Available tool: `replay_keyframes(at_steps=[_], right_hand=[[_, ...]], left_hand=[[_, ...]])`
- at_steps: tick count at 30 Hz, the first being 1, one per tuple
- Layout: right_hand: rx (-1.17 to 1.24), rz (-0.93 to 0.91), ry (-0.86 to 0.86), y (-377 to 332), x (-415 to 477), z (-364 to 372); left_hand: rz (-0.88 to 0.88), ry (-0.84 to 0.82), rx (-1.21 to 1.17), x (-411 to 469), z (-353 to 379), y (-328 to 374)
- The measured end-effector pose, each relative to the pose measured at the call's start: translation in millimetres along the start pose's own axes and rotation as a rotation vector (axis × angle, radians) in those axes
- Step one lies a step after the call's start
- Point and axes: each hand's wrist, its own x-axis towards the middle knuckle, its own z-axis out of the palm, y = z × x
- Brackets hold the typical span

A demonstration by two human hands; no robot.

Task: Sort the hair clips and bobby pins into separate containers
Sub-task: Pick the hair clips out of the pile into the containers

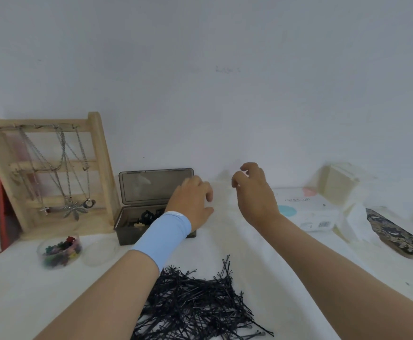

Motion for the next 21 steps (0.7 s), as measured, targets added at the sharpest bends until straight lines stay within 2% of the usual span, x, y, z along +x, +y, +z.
replay_keyframes(at_steps=[2, 4, 7, 11, 13, 17, 21], right_hand=[[-0.067, 0.009, 0.021, 1, 1, 2], [-0.009, 0.037, -0.044, 0, 3, 5], [0.115, 0.078, -0.218, 4, 5, 6], [0.160, 0.090, -0.463, 2, 1, 1], [0.139, 0.083, -0.562, -3, -7, 2], [0.174, 0.069, -0.634, -10, -16, -9], [0.185, 0.087, -0.760, -7, -18, -23]], left_hand=[[0.033, -0.076, 0.052, -2, 2, 0], [0.022, -0.090, 0.010, -2, 0, 0], [-0.007, -0.112, -0.015, 1, -7, -1], [-0.085, -0.265, -0.079, 2, -13, 3], [-0.061, -0.296, -0.036, 0, -8, 8], [-0.008, -0.235, 0.125, -6, 6, 11], [-0.042, -0.373, 0.148, -9, 9, 13]])
